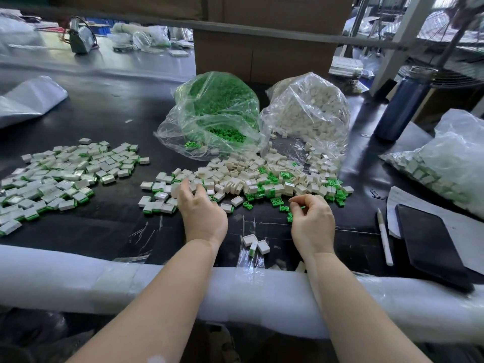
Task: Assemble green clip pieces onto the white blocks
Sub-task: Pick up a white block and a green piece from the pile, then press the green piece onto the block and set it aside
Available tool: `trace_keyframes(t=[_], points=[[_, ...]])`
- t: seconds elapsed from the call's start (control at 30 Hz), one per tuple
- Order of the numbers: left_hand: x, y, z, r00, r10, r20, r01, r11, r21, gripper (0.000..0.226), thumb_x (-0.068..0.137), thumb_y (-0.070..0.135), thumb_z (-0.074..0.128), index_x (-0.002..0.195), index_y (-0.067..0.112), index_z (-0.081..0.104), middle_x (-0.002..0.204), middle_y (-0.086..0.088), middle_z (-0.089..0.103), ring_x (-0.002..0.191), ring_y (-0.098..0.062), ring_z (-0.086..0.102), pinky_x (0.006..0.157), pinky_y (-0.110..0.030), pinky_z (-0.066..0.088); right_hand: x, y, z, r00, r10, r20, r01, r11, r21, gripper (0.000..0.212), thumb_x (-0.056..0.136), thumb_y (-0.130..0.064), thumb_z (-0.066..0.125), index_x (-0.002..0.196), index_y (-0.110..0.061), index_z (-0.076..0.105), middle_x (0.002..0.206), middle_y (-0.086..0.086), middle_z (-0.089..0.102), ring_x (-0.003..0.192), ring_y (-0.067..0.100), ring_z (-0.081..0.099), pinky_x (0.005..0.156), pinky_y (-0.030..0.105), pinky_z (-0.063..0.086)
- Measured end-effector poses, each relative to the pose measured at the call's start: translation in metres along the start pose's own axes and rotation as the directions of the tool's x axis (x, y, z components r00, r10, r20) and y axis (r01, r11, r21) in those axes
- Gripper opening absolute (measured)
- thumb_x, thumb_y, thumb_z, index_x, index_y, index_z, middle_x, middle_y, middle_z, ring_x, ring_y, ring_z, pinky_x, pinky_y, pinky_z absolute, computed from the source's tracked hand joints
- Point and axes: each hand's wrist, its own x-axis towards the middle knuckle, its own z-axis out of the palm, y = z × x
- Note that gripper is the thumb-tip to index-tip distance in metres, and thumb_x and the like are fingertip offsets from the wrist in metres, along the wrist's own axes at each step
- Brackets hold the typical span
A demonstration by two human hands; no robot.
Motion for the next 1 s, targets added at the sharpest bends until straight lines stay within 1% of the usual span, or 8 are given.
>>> trace_keyframes(t=[0.07,0.2,0.37,0.5,0.63,0.73,0.9,1.0], points=[[-0.001,0.000,0.001,0.998,0.060,-0.010,-0.059,0.998,0.020,0.041,0.091,0.003,0.050,0.131,-0.003,0.046,0.150,-0.013,0.018,0.141,-0.025,0.012,0.115,-0.031,0.019,0.000,0.001,0.001,0.999,-0.038,0.031,0.040,0.995,-0.090,0.013,0.091,-0.012,0.056,0.097,-0.011,0.068,0.100,0.000,0.056,0.105,0.023,0.050,0.088,0.030,0.035],[-0.004,0.000,0.003,0.991,0.135,0.025,-0.137,0.986,0.099,0.034,0.090,0.013,0.055,0.124,0.009,0.057,0.140,-0.009,0.031,0.133,-0.026,0.022,0.110,-0.033,0.019,-0.001,0.000,0.006,0.989,-0.057,0.135,0.095,0.950,-0.298,0.024,0.093,-0.022,0.055,0.115,-0.022,0.064,0.121,-0.003,0.051,0.115,0.018,0.039,0.092,0.031,0.026],[-0.005,0.001,0.011,0.966,0.181,0.182,-0.226,0.935,0.272,0.041,0.093,0.030,0.050,0.133,0.023,0.048,0.144,-0.005,0.021,0.133,-0.025,0.015,0.111,-0.036,0.017,-0.003,-0.001,0.010,0.967,-0.094,0.235,0.190,0.883,-0.430,0.035,0.095,-0.028,0.049,0.129,-0.035,0.053,0.135,-0.004,0.040,0.123,0.020,0.031,0.100,0.037,0.021],[-0.005,-0.001,0.014,0.948,0.216,0.233,-0.285,0.903,0.323,0.035,0.093,0.037,0.048,0.127,0.029,0.053,0.141,-0.001,0.029,0.130,-0.023,0.018,0.108,-0.037,0.020,-0.002,0.000,0.012,0.961,-0.099,0.257,0.214,0.856,-0.471,0.031,0.096,-0.029,0.047,0.124,-0.035,0.058,0.138,-0.004,0.039,0.126,0.019,0.029,0.101,0.038,0.020],[-0.005,-0.002,0.012,0.959,0.217,0.183,-0.262,0.926,0.273,0.026,0.092,0.037,0.051,0.115,0.028,0.061,0.129,0.002,0.040,0.123,-0.020,0.028,0.103,-0.034,0.024,-0.003,0.000,0.011,0.969,-0.137,0.208,0.215,0.882,-0.420,0.019,0.092,-0.029,0.056,0.105,-0.029,0.069,0.121,-0.005,0.050,0.116,0.017,0.037,0.095,0.033,0.020],[-0.006,-0.002,0.012,0.961,0.218,0.170,-0.256,0.933,0.253,0.022,0.092,0.038,0.053,0.109,0.028,0.063,0.122,0.002,0.042,0.118,-0.019,0.032,0.099,-0.032,0.026,-0.004,0.000,0.010,0.973,-0.158,0.171,0.214,0.895,-0.392,0.010,0.088,-0.028,0.061,0.092,-0.024,0.070,0.110,-0.004,0.053,0.108,0.017,0.040,0.089,0.031,0.021],[-0.006,0.000,0.011,0.961,0.214,0.174,-0.257,0.924,0.283,0.030,0.092,0.038,0.053,0.119,0.027,0.060,0.124,0.001,0.039,0.119,-0.020,0.031,0.100,-0.032,0.026,-0.004,-0.001,0.011,0.975,-0.137,0.174,0.201,0.879,-0.432,0.018,0.090,-0.033,0.059,0.103,-0.025,0.067,0.114,-0.004,0.049,0.110,0.018,0.039,0.092,0.034,0.024],[-0.005,-0.001,0.011,0.959,0.217,0.183,-0.264,0.919,0.292,0.028,0.092,0.038,0.052,0.115,0.026,0.063,0.124,0.002,0.040,0.119,-0.020,0.030,0.100,-0.032,0.025,-0.004,-0.001,0.011,0.971,-0.128,0.200,0.207,0.870,-0.447,0.019,0.091,-0.035,0.057,0.102,-0.026,0.069,0.116,-0.005,0.048,0.110,0.017,0.037,0.091,0.033,0.021]])
